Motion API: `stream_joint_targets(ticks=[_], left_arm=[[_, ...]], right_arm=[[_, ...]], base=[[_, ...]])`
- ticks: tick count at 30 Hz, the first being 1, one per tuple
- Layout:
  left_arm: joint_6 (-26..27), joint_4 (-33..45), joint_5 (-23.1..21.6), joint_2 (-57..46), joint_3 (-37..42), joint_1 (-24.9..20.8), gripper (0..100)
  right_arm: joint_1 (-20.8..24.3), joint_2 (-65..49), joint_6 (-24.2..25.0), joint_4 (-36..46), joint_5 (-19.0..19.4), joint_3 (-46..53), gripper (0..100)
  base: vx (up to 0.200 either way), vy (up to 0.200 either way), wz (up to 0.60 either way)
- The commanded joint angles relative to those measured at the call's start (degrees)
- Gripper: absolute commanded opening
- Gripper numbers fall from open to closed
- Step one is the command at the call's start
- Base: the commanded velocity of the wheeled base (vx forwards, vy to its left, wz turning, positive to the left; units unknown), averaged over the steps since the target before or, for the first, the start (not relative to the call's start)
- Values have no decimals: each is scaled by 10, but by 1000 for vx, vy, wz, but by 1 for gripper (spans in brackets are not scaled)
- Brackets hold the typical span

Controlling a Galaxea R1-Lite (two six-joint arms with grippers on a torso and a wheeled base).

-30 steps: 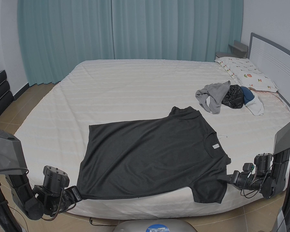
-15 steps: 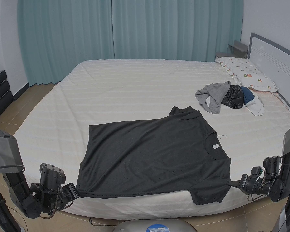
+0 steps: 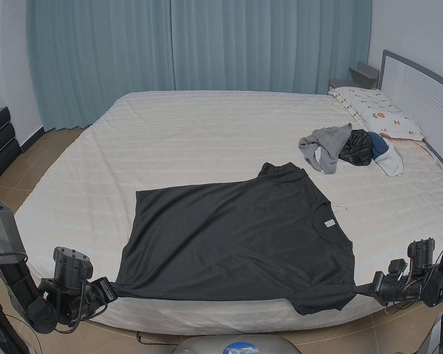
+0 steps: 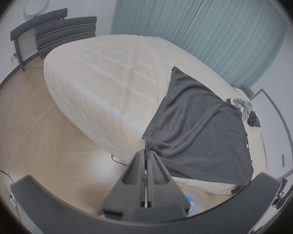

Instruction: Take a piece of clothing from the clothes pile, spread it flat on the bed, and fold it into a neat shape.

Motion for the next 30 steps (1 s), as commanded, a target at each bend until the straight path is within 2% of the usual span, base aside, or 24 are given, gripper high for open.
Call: stream_joint_targets(ticks=[1, 2, 4, 8, 12, 15, 20, 25, 30], left_arm=[[25, -3, -1, 3, 15, 1, 0], [25, -3, -1, 3, 15, 1, 0], [27, -1, 0, -1, 15, 3, 0], [27, -1, 0, 4, 21, -2, 0], [30, -1, -1, 4, 25, -4, 0], [61, -2, -1, 4, 38, -1, 0], [75, 2, -1, 3, 48, -4, 0], [88, 34, -1, -3, 48, -4, 0], [90, 53, -2, -3, 48, -27, 0]], right_arm=[[2, -86, -19, 67, -2, 10, 0], [2, -86, -19, 67, -2, 10, 0], [4, -105, -71, 126, -4, 10, 0], [3, -114, -100, 156, -5, 10, 0], [1, -125, -101, 165, -9, 10, 0], [3, -142, -106, 191, -26, 10, 0], [5, -146, -120, 206, -28, 10, 0], [5, -149, -137, 228, -48, 10, 0], [5, -153, -162, 247, -64, 10, 0]], base=[[0, 0, 0], [0, 0, 0], [0, 0, 0], [0, 0, 0], [0, 0, 0], [0, 0, 0], [0, 0, 0], [0, 0, 0], [0, 0, 0]])
